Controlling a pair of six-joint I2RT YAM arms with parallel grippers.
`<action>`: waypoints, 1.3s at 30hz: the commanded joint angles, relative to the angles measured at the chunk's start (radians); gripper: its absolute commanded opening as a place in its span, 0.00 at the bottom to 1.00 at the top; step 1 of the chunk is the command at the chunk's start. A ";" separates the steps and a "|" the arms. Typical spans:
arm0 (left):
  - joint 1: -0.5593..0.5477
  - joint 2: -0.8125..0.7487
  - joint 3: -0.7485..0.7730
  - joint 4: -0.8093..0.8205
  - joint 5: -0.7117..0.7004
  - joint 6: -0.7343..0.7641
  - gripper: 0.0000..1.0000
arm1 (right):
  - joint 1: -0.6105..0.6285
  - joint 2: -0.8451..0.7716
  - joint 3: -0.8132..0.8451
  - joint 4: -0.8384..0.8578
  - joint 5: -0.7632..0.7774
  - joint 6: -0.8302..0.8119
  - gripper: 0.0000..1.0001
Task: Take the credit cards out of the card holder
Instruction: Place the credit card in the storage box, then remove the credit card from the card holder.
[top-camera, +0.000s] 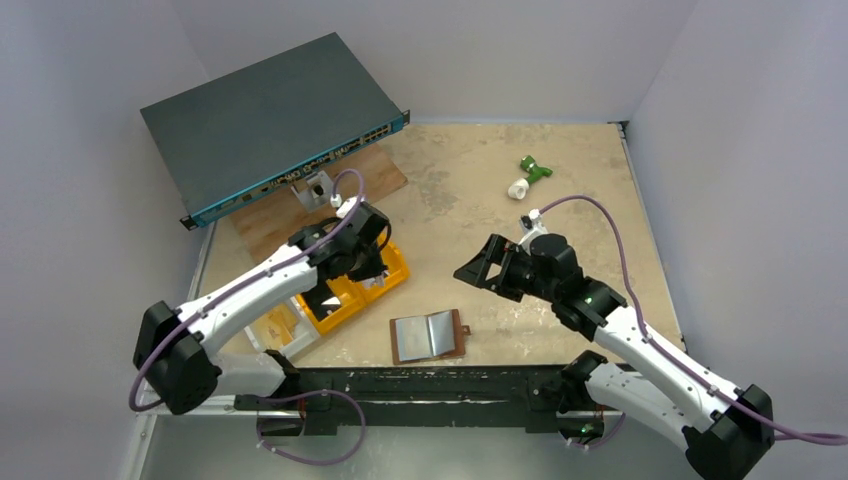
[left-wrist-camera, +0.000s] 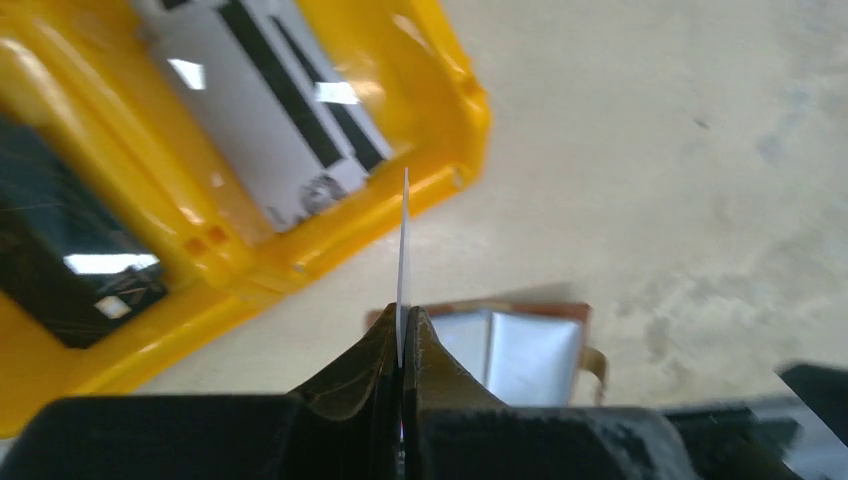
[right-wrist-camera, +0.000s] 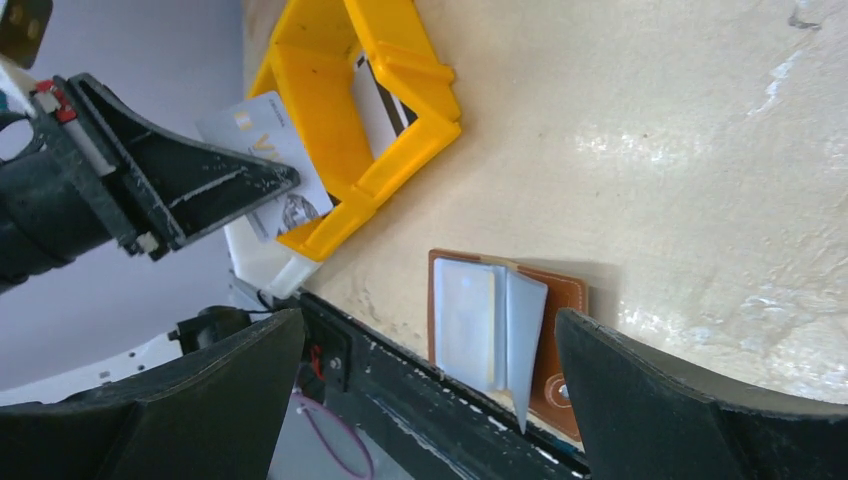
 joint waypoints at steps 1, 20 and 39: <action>0.011 0.117 0.109 -0.219 -0.302 0.007 0.00 | -0.004 -0.018 0.053 -0.038 0.038 -0.075 0.99; 0.061 0.411 0.223 -0.214 -0.355 -0.006 0.07 | -0.003 -0.038 0.061 -0.115 0.019 -0.131 0.99; 0.061 0.107 0.109 -0.084 -0.106 0.171 0.58 | 0.203 0.088 0.146 -0.152 0.238 -0.143 0.98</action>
